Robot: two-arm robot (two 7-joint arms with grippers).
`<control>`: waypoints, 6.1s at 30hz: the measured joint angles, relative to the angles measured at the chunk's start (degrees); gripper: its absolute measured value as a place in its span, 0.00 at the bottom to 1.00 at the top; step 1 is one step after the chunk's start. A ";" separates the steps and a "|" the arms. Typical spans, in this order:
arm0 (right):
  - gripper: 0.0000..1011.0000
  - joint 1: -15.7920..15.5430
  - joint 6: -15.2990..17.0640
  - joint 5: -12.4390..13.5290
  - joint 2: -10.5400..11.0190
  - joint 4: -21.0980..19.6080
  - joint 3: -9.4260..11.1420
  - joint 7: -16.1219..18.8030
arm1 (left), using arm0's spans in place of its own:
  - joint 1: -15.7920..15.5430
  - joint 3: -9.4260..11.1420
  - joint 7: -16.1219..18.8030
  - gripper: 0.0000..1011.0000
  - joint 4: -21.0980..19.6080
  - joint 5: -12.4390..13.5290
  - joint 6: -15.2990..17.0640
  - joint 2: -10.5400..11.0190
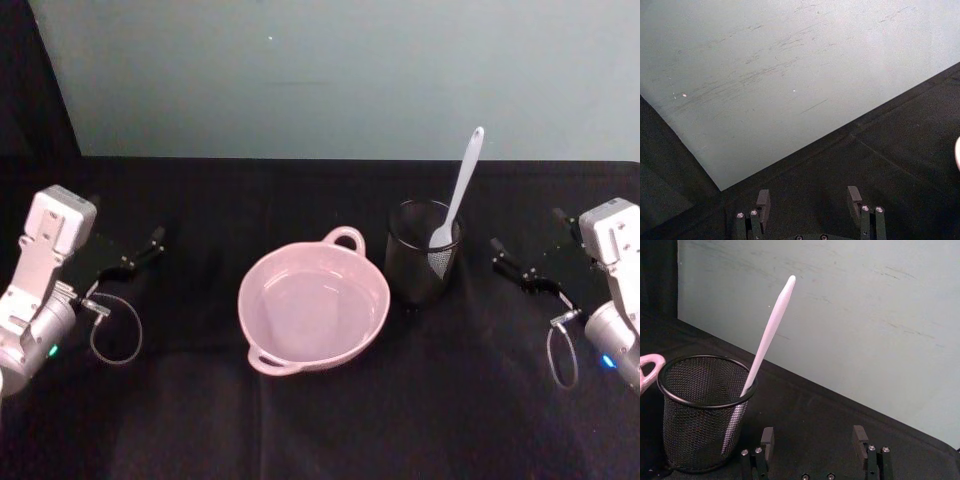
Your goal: Use the one hand to pick up the spoon and stir the clear water in the bowl.
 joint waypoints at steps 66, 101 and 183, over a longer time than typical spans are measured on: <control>0.99 -2.27 -1.07 -0.22 0.97 -3.06 1.35 1.47 | 0.00 0.00 0.00 1.00 0.00 0.00 0.00 0.00; 0.99 -4.74 13.64 23.27 -2.62 -12.64 12.05 15.36 | 0.00 0.01 0.00 1.00 0.00 0.00 0.00 0.00; 0.99 6.72 17.66 18.15 -12.55 -1.82 10.89 17.33 | 0.00 0.00 0.00 1.00 0.00 0.00 0.00 0.00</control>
